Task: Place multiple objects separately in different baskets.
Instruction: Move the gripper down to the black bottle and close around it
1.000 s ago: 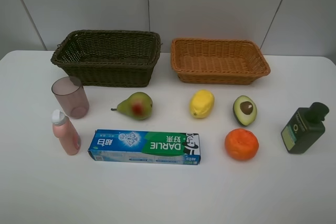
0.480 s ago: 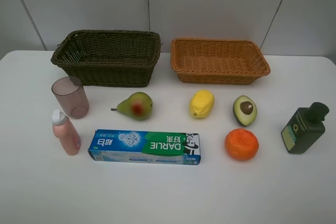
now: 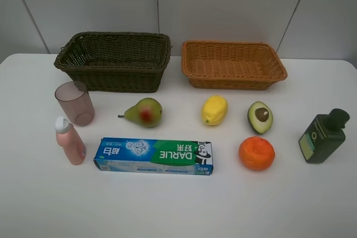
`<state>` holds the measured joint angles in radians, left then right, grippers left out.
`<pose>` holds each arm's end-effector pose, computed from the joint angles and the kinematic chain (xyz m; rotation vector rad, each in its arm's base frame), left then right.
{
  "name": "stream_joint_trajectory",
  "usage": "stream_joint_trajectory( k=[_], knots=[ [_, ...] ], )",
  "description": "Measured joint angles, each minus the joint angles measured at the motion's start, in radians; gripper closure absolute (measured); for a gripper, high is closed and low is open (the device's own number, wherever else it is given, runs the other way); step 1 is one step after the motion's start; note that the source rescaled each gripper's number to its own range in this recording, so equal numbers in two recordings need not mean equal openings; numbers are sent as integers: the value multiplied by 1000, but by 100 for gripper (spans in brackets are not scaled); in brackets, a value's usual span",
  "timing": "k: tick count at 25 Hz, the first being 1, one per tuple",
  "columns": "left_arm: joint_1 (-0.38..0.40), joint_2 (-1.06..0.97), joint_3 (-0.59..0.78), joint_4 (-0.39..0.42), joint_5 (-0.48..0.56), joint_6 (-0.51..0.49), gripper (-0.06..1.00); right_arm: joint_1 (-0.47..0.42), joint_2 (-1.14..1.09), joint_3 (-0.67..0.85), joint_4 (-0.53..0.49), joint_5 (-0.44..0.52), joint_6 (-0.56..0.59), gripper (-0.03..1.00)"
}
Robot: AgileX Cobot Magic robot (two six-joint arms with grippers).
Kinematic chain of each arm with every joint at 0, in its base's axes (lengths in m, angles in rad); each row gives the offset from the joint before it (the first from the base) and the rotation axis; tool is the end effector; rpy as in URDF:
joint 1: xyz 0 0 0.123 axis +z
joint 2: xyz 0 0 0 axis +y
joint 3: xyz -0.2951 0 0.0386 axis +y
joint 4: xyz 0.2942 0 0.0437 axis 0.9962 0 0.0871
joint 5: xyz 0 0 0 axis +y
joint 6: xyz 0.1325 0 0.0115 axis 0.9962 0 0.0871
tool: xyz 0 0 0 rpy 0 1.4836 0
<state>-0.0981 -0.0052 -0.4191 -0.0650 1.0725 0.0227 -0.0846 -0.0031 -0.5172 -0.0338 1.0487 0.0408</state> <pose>0.0662 -0.0141 0.2504 0.1292 2.1285 -0.1236 0.0580 -0.0088 0.2880 0.1278 2.0081 -0.0681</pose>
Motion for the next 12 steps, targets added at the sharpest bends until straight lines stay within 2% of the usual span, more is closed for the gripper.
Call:
stream_joint_trajectory(
  k=[4,12],
  knots=[
    [0,0,0,0,0,0,-5,0,34,-8,9,0,4,-3],
    [0,0,0,0,0,0,-5,0,292,-116,34,-16,7,-3]
  ],
)
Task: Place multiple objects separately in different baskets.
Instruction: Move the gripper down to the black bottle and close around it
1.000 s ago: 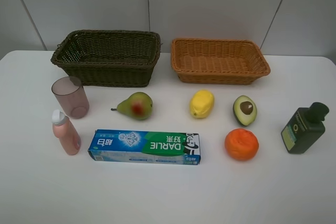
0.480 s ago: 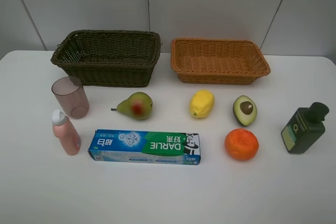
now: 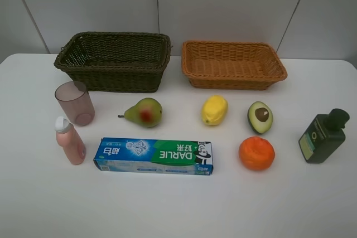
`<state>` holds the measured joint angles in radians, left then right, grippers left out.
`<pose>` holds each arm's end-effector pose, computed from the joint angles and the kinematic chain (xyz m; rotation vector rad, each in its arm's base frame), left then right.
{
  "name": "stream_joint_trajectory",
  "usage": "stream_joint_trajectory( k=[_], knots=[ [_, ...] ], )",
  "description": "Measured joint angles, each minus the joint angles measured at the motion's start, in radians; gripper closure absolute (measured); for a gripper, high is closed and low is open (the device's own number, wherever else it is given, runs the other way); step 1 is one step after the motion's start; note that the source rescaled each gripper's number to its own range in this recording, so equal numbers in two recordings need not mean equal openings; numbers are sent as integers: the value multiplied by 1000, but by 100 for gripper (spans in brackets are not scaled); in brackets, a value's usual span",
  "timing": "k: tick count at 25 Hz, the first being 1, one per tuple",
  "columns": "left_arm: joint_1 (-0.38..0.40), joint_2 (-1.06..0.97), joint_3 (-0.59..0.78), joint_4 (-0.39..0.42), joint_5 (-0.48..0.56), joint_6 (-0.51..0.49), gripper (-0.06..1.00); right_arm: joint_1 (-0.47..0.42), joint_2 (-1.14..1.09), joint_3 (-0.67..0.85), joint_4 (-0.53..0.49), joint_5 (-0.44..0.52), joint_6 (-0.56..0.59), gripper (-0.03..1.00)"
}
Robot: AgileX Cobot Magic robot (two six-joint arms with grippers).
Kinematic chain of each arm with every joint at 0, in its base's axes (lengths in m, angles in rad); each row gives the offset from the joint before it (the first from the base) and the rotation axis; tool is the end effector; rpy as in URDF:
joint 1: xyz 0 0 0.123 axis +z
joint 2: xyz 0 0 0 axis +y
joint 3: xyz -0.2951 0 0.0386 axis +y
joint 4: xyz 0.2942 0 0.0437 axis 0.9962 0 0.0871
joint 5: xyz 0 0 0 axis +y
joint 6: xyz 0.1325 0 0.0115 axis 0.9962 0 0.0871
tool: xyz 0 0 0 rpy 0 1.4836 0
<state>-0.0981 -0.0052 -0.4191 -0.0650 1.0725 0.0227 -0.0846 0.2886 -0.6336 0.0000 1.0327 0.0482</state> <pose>0.0662 -0.0141 0.2504 0.1292 2.1285 -0.1236 0.0995 -0.0084 0.3094 0.1441 2.1666 -0.0208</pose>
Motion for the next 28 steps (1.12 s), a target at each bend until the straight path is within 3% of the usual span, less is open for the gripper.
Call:
stream_joint_trajectory(
  k=[11,28],
  knots=[
    [0,0,0,0,0,0,-5,0,392,-49,16,-87,0,-3],
    [0,0,0,8,0,0,-5,0,822,-52,14,-233,-4,-3]
  ],
)
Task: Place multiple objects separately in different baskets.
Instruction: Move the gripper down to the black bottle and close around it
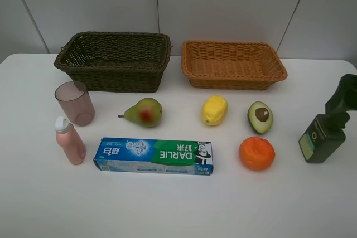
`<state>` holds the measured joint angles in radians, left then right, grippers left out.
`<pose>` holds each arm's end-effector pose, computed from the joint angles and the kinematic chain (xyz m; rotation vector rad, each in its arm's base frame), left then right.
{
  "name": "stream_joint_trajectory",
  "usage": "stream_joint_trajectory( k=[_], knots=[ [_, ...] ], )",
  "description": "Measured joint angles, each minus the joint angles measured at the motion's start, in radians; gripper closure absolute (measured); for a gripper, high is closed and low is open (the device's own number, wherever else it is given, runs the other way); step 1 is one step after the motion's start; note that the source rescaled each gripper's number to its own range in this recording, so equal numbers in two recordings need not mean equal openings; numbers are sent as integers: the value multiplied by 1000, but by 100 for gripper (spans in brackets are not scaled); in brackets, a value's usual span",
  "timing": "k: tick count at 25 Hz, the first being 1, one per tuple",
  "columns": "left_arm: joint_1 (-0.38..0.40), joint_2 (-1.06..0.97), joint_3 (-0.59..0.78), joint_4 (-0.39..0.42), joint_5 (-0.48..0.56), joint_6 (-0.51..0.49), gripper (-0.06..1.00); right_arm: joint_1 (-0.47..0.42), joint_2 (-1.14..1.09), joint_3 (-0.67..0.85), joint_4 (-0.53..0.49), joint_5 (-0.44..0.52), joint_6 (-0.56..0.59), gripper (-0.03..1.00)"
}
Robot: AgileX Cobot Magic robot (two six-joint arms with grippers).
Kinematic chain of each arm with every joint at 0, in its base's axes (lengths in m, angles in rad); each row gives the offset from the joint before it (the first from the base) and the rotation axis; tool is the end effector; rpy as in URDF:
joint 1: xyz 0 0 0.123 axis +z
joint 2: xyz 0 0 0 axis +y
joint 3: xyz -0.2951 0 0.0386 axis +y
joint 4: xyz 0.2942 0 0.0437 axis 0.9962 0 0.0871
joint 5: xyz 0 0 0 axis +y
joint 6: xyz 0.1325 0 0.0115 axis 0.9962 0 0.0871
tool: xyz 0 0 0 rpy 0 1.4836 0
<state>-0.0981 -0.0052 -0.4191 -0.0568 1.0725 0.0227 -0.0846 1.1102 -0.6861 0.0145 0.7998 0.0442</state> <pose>0.0663 -0.0132 0.2503 0.1292 2.1285 -0.1136 0.2446 -0.0194 0.2026 0.1848 2.7010 0.0050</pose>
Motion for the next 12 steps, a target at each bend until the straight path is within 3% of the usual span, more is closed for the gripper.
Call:
stream_joint_trajectory(
  k=[12],
  knots=[
    [0,0,0,0,0,0,-5,0,163,-2,19,-113,-1,-3]
  ],
)
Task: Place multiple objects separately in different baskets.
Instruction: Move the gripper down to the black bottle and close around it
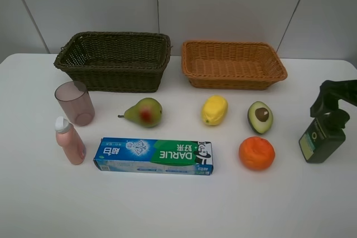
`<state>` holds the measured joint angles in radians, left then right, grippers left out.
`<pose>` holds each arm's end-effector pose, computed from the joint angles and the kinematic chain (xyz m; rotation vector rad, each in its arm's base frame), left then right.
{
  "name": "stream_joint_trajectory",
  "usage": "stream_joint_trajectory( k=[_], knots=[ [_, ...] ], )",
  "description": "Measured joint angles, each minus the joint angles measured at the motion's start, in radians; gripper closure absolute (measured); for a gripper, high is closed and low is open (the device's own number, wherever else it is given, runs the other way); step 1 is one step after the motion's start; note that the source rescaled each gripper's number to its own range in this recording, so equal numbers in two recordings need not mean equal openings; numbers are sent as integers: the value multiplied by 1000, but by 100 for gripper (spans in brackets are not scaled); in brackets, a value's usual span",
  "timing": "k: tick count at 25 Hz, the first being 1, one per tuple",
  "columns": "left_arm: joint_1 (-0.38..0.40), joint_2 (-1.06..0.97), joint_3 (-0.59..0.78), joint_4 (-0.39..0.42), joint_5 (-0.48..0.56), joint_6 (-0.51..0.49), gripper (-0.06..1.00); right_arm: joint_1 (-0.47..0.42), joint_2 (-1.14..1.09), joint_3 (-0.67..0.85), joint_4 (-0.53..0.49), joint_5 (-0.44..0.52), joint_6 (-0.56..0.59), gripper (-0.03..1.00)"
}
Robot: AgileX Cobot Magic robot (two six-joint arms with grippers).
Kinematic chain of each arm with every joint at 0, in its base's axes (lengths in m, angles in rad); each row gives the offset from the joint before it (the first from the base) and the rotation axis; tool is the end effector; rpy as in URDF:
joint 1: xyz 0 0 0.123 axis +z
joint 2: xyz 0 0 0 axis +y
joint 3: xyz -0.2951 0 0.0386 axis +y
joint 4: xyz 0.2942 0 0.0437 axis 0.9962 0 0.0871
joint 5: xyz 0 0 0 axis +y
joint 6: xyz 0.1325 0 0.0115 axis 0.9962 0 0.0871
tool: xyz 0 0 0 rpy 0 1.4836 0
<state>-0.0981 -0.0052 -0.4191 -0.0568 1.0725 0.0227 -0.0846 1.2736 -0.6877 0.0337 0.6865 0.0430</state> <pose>0.0663 -0.0132 0.2503 0.1292 2.1285 -0.1136 0.2690 -0.0200 0.1670 0.2058 2.7478 0.0252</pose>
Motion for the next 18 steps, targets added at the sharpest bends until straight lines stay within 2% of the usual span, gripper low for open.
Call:
stream_joint_trajectory(
  k=[10,16,18],
  knots=[
    [0,0,0,0,0,0,-5,0,141,-1,26,-78,0,-3],
    [0,0,0,0,0,0,-5,0,156,-2,32,-84,1,-3],
    [0,0,0,0,0,0,-5,0,156,-2,32,-85,1,0]
  ],
)
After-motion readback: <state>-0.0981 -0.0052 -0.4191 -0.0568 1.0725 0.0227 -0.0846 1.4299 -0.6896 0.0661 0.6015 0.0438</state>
